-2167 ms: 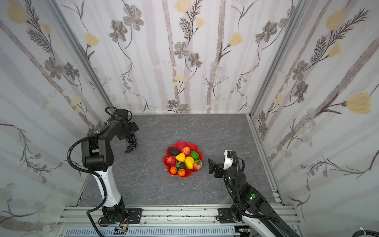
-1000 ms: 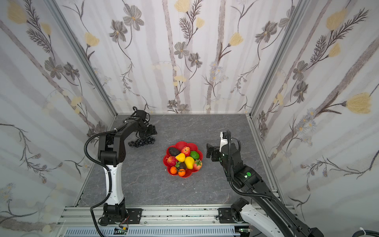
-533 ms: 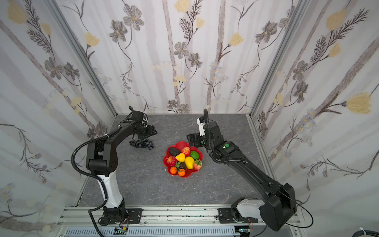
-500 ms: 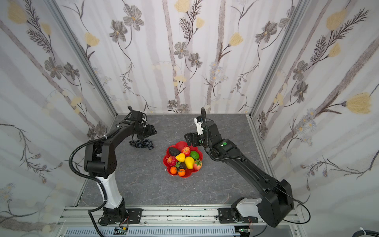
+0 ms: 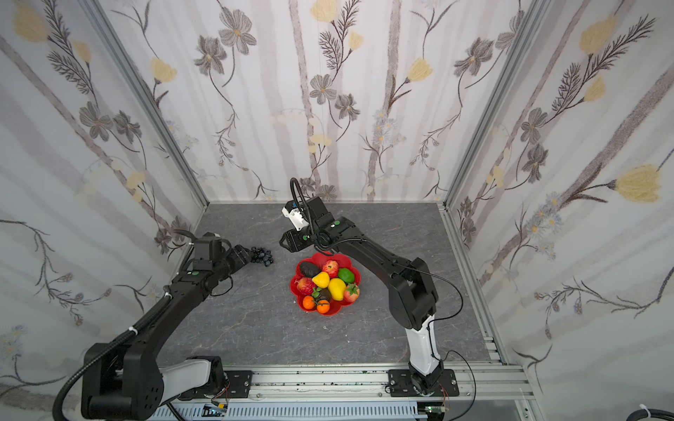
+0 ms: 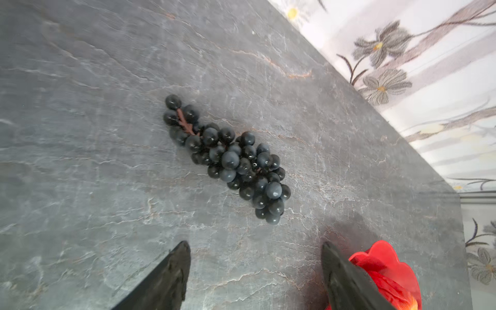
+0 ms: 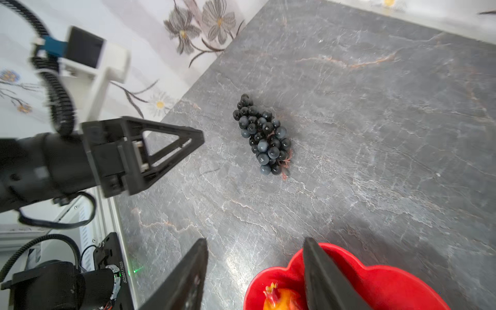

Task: Arrange fruit in a fruit bowl
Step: Rotate the fruits at the top-left of the table, then move the fruits to the middle-left of the table.

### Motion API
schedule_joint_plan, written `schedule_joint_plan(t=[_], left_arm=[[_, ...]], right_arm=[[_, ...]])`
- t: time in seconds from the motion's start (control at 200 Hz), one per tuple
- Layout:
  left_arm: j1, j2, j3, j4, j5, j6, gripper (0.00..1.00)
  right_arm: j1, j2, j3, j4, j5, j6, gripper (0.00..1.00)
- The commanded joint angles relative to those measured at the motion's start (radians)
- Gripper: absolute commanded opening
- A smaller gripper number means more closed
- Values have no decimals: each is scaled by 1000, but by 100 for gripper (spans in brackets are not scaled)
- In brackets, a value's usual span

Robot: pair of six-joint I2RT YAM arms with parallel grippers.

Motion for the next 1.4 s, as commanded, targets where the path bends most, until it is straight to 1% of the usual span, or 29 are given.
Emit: schedule_joint_plan(t=[0.0, 0.065, 0.265, 0.32, 0.41, 0.485, 0.53, 0.585, 0.61, 0.685, 0.775, 0.819, 0.899, 0.979, 1.064, 1.259, 1.394], left_arm=[[2, -106, -85, 86, -73, -34, 78], [7, -161, -127, 82, -90, -32, 78], [14, -271, -198, 84, -110, -11, 79], [16, -275, -203, 85, -116, -7, 79], [20, -226, -180, 91, -92, -4, 79], [25, -154, -134, 107, -38, 2, 79], [24, -94, -98, 100, -26, 0, 79], [27, -24, -46, 81, -19, -6, 80], [28, 7, -22, 76, -17, -7, 80], [32, 110, 62, 54, -15, -12, 80], [43, 267, 172, -6, -29, -19, 80], [50, 336, 227, -31, -36, -14, 80], [59, 448, 320, -50, -21, 10, 80], [59, 551, 423, -110, -11, 34, 80], [62, 634, 505, -148, -1, 46, 78], [58, 814, 676, -251, 19, 97, 71], [35, 885, 745, -301, 20, 141, 70]], right_arm=[[11, 92, 94, -82, -44, -75, 49], [15, 150, 162, -118, -47, -96, 45], [19, 305, 336, -191, -52, -125, 41], [19, 341, 375, -203, -48, -131, 40], [20, 391, 426, -218, -39, -133, 39], [19, 412, 445, -213, -38, -125, 38], [19, 417, 445, -201, -37, -118, 38], [20, 422, 445, -189, -36, -113, 38], [49, 424, 447, -185, -34, -113, 38], [54, 426, 447, -179, -22, -109, 38], [54, 419, 445, -177, -14, -100, 38], [54, 412, 441, -177, -11, -99, 40], [55, 393, 417, -167, -7, -99, 44], [55, 375, 379, -144, 4, -105, 49], [55, 376, 375, -149, 13, -116, 53], [57, 391, 375, -143, 23, -120, 55], [57, 396, 375, -134, 29, -118, 56]])
